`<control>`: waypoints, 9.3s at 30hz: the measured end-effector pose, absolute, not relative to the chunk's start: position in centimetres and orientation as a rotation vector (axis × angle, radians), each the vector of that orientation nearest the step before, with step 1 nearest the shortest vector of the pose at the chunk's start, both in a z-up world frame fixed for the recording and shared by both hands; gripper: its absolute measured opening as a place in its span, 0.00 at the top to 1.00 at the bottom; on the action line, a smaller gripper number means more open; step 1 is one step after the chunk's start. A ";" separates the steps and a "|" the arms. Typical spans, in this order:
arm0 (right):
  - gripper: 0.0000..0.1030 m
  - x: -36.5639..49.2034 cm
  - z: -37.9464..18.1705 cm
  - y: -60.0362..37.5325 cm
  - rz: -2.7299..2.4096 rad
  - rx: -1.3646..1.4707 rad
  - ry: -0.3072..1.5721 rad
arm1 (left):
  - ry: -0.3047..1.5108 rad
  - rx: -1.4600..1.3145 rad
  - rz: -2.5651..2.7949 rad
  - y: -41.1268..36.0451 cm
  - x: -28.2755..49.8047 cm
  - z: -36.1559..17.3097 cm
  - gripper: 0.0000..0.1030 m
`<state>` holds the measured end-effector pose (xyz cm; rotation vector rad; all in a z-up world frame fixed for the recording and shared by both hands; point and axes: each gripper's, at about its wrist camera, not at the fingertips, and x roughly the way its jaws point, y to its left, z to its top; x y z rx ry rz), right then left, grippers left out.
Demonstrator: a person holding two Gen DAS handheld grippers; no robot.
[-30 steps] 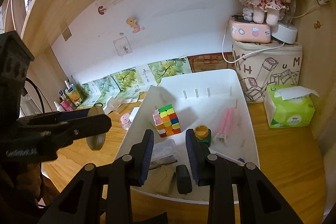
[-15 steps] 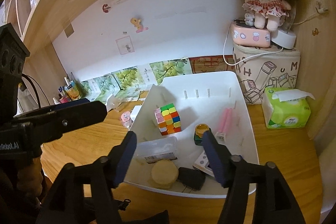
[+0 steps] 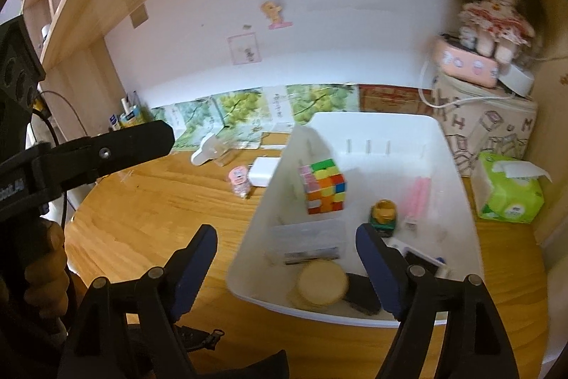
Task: Organize rigid objects
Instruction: 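Withdraw both open grippers up from the bin, then move left gripper to the white fan-shaped piece while right gripper approaches the pink tape roller, then close left gripper on the white fan-shaped piece and lift it, then lower right gripper around the pink tape roller and close on it, then carry the white piece with left gripper while right gripper carries the tape roller over the bin, then open left gripper dropping the white piece while right gripper releases the tape roller, then withdraw both grippers from the bin toward the clear cup and white charger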
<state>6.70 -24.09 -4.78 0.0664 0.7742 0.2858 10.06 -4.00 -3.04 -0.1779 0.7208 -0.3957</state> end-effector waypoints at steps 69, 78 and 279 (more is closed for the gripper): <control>0.21 23.5 -17.9 -3.3 -0.045 0.063 0.817 | 1.179 0.047 -0.339 11.9 36.0 -17.2 0.20; 0.21 24.9 -19.7 -3.3 -0.071 0.044 0.892 | 1.156 -0.047 -0.339 12.7 37.0 -18.6 0.27; 0.22 8.0 -5.4 -23.0 0.225 -0.047 0.780 | 0.809 -0.352 -0.509 -3.9 13.5 -7.9 0.21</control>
